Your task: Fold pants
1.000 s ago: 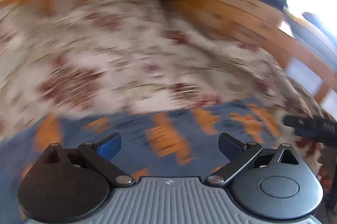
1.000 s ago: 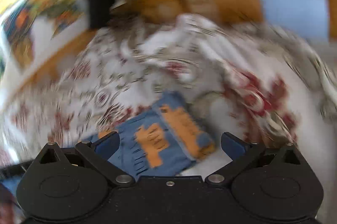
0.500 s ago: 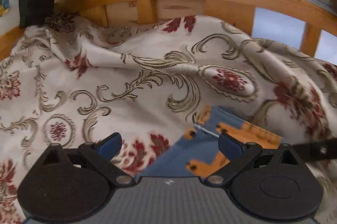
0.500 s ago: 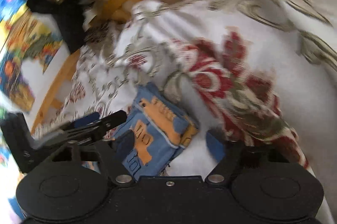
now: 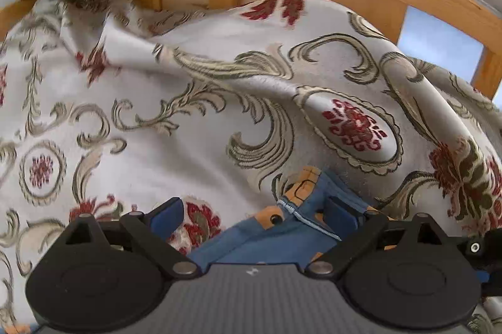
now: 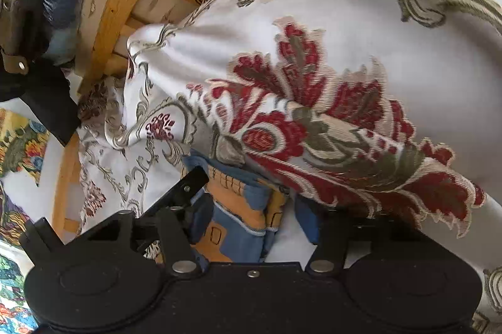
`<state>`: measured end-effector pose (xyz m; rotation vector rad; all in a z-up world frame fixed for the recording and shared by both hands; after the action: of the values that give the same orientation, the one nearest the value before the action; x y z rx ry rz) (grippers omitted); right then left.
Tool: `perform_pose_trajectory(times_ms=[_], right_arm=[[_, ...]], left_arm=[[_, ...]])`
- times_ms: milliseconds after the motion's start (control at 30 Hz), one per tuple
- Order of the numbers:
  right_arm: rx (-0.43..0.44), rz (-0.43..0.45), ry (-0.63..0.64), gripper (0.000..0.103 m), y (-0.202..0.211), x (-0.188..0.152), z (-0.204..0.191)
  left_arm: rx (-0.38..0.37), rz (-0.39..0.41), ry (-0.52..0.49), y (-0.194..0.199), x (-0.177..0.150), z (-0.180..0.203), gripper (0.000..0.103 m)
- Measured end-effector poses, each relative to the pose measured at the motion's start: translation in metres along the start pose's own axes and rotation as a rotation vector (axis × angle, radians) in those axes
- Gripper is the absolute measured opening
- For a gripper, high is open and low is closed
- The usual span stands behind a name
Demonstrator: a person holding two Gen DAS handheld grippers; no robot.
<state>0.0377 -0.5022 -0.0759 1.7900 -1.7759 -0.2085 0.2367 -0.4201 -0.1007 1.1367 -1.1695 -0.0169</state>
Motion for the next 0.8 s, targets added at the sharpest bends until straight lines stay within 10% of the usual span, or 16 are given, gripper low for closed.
perform_pose_trajectory(times_ms=[133,367,800], right_arm=[[0.015,0.007,0.067,0.019,0.001,-0.003,0.013],[0.046,0.035,0.158,0.014,0.006,-0.005,0.004],[0.107,0.060,1.111,0.014,0.026,-0.100,-0.101]], left_arm=[[0.010,-0.004,0.061,0.012,0.001,-0.016,0.098],[-0.105,-0.027,0.251,0.040,-0.001,-0.044,0.098],[-0.510,-0.166,0.442,0.078,-0.007,-0.069,0.098]])
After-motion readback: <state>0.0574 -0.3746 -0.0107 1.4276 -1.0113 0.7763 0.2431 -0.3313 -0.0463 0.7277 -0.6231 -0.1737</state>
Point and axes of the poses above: each gripper's, at about its wrist camera, not at the fingertips, and y roughly against the way its jaws point, z to its right, x to its top, the point moved 6 cm from there along -y, roughly the way its jaws point, and after that the axes turned 12 degrees about x, right-handed, at the moved point
